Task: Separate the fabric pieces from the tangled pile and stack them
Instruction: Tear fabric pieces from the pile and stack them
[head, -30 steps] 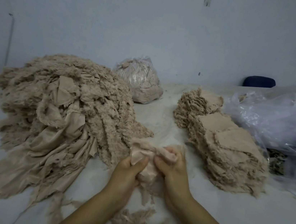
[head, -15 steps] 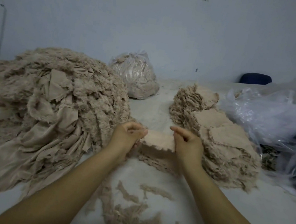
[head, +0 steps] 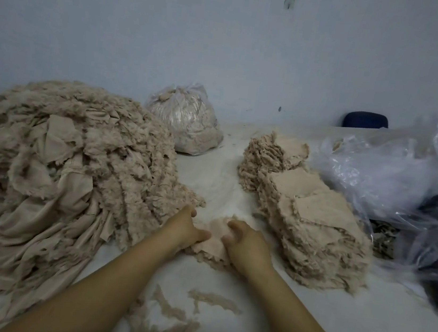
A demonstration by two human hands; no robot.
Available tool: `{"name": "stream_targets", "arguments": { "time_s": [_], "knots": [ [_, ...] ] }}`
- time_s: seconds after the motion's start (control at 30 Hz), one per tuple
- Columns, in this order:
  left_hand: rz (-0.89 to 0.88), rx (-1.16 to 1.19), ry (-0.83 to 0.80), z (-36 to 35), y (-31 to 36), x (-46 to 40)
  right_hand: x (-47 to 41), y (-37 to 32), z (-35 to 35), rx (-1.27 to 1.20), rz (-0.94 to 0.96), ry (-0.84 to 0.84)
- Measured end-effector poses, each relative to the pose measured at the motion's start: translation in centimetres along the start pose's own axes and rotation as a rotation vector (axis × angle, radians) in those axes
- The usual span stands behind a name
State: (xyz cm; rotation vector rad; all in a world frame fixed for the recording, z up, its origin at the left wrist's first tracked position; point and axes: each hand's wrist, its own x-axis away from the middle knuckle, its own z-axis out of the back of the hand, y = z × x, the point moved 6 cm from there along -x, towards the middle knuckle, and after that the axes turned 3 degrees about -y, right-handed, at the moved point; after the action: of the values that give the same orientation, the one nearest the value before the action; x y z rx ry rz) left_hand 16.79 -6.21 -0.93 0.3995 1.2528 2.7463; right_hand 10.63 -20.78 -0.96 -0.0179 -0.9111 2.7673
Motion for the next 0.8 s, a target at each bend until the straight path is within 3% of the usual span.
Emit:
{"name": "stream_targets", "arguments": {
  "time_s": [0.07, 0.13, 0.2, 0.27, 0.37, 0.5, 0.7, 0.77, 0.8],
  "knots": [
    [0.076, 0.411, -0.051, -0.2, 0.4, 0.2, -0.1, -0.4, 0.4, -0.240, -0.003, 0.031],
    [0.147, 0.775, -0.164, -0.3, 1.9, 0.7, 0.1, -0.3, 0.3, -0.684, -0.086, 0.026],
    [0.113, 0.911, -0.273, 0.2, 4.7, 1.0, 0.1, -0.8, -0.4, -1.184, -0.161, -0.090],
    [0.034, 0.957, -0.318, 1.0, 8.0, 1.4, 0.0, -2.0, 0.4, -1.478, -0.103, -0.165],
    [-0.067, 1.037, -0.336, 1.6, 12.4, 1.5, -0.7, -2.5, 4.8, -1.683, 0.060, 0.033],
    [-0.185, 1.217, -0.355, 1.3, 17.2, 0.2, -1.8, -1.8, 13.8, -1.262, 0.167, 0.375],
    [-0.198, 1.335, -0.406, -3.6, 22.5, -3.3, -4.3, 1.2, 21.2, -0.786, 0.133, 0.586],
    [-0.156, 1.209, -0.289, -5.1, 22.2, -4.8, -5.1, 2.4, 21.8, -0.538, 0.094, 0.562],
    [-0.133, 1.029, -0.169, -5.5, 21.3, -5.6, -5.7, 3.2, 21.5, -0.430, 0.047, 0.516]
  ]
}}
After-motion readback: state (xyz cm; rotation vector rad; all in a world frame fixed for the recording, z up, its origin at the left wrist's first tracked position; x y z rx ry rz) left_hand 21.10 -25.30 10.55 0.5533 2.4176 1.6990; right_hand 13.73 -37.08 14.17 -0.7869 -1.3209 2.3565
